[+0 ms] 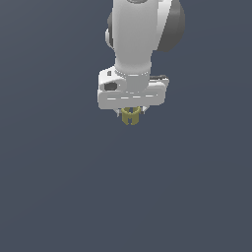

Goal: Pick up the object and move it to a goal position.

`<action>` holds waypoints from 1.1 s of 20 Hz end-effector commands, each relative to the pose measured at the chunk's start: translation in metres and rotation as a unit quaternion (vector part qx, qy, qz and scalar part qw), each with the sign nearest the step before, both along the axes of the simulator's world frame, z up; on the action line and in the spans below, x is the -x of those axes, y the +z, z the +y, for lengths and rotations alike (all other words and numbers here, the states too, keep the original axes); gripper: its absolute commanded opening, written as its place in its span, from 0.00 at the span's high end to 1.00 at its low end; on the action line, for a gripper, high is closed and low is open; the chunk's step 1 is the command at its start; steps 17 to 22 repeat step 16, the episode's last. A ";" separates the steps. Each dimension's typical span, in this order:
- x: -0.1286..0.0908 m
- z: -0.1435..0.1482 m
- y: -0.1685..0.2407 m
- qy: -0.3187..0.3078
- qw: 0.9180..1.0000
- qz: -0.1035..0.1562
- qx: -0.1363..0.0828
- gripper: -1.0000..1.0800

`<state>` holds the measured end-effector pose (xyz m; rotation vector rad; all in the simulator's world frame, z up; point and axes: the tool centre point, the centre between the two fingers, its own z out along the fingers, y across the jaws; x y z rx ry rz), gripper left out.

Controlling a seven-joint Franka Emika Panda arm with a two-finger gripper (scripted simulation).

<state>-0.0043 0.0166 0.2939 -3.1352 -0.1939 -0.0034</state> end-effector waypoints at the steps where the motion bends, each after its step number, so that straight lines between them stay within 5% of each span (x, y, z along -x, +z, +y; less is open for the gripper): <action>1: -0.002 -0.002 0.021 0.000 1.000 0.001 0.000 1.00; 10: -0.010 -0.006 0.065 0.000 1.000 0.001 0.000 1.00; 22: -0.012 -0.007 0.073 0.000 1.000 0.001 0.000 1.00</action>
